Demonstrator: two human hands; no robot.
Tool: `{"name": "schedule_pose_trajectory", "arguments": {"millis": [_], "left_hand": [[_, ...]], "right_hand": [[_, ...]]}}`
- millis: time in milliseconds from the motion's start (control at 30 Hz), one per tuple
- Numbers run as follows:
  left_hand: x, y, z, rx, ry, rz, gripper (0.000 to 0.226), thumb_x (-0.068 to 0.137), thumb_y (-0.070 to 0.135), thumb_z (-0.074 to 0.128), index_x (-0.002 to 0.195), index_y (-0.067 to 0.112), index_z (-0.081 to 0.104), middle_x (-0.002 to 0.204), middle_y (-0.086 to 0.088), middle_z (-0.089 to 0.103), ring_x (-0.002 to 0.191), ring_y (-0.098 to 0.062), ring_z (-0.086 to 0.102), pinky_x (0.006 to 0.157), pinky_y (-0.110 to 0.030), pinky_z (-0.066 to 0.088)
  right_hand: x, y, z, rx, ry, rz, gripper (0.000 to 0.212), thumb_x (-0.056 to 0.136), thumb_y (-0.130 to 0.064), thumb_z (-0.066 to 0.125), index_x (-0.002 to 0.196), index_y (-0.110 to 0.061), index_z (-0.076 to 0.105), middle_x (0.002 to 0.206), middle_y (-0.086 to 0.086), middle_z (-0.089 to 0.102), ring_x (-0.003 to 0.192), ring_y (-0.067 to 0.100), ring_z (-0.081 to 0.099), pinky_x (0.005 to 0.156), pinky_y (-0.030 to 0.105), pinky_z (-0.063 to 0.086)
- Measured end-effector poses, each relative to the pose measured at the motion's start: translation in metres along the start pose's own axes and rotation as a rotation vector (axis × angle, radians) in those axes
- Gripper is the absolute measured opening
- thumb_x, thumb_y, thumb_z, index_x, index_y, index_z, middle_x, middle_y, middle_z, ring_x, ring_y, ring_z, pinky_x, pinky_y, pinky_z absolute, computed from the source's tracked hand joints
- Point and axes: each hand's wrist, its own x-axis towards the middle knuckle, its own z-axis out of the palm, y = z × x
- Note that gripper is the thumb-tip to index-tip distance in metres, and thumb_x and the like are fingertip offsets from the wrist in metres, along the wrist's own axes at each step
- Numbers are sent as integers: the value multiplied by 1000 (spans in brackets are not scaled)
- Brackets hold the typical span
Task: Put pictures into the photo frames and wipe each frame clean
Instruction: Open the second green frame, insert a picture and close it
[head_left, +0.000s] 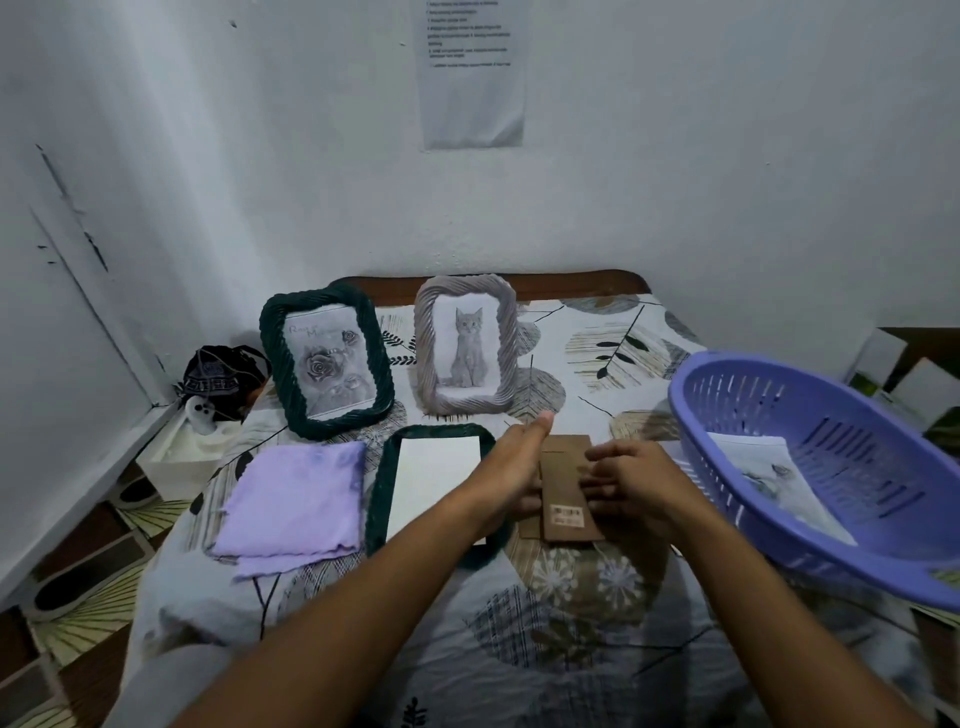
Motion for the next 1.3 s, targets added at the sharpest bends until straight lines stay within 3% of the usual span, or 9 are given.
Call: {"name": "schedule_pose_trajectory", "arguments": {"millis": [200, 300, 400, 467, 600, 867, 1033, 1167, 1300], "left_hand": [[1, 9, -5, -178, 67, -29, 57, 98, 53, 37, 137, 13, 41, 130, -24, 50, 106, -33, 60, 92, -42, 51], [-1, 16, -10, -276, 106, 39, 40, 98, 44, 43, 120, 10, 49, 120, -21, 57, 96, -31, 64, 82, -38, 55], [0, 19, -15, -207, 227, 186, 26, 98, 35, 49, 109, 13, 56, 111, -14, 62, 83, -21, 63, 67, -29, 51], [0, 19, -21, -60, 305, 302, 30, 94, 37, 56, 115, 16, 56, 114, -6, 61, 96, -18, 60, 68, -25, 45], [-7, 22, -28, -102, 206, 335, 42, 88, 32, 65, 125, 18, 50, 108, 1, 65, 96, -11, 64, 75, -26, 53], [-17, 20, -51, -345, 140, 296, 37, 80, 1, 70, 114, 3, 57, 107, -19, 69, 91, -31, 68, 84, -47, 56], [-20, 11, -68, -423, 144, 290, 38, 82, -5, 65, 118, -1, 55, 111, -22, 66, 85, -29, 68, 68, -39, 60], [-26, 0, -85, -467, 148, 254, 27, 83, -5, 63, 110, -1, 59, 99, -21, 69, 77, -29, 69, 65, -39, 60], [-29, -14, -99, -352, 194, 241, 24, 84, -2, 65, 107, -4, 62, 97, -20, 70, 78, -27, 68, 67, -37, 60]], "right_hand": [[-8, 0, -2, 184, 0, 3, 32, 78, 19, 62, 104, 1, 60, 96, 21, 61, 77, 30, 63, 58, 29, 56], [-12, -8, -2, 290, -22, -3, 31, 77, 22, 60, 96, -2, 61, 99, 21, 61, 77, 29, 62, 52, 25, 54], [-20, -19, -3, 366, -61, -82, 38, 77, 21, 59, 107, -2, 61, 103, 23, 65, 83, 33, 65, 67, 34, 58], [-28, -29, -1, 383, -93, -126, 40, 79, 19, 57, 111, -5, 59, 102, 23, 67, 87, 34, 66, 82, 43, 54], [-39, -46, 6, 382, -127, -185, 35, 81, 16, 58, 110, -4, 60, 100, 21, 68, 85, 31, 67, 78, 40, 54], [-48, -54, 23, 24, -37, -409, 29, 74, 7, 73, 99, -4, 64, 86, 15, 71, 79, 26, 71, 64, 30, 55], [-46, -51, 47, -246, 101, -536, 33, 70, -8, 81, 96, -17, 62, 83, 3, 63, 79, 17, 62, 65, 31, 53], [-36, -43, 60, -3, -127, -309, 63, 73, -6, 79, 124, -23, 48, 100, 9, 67, 86, 24, 68, 62, 34, 56], [-25, -28, 82, 280, -290, -99, 65, 73, 13, 70, 129, -16, 52, 98, 19, 71, 79, 32, 70, 59, 39, 57]]}}
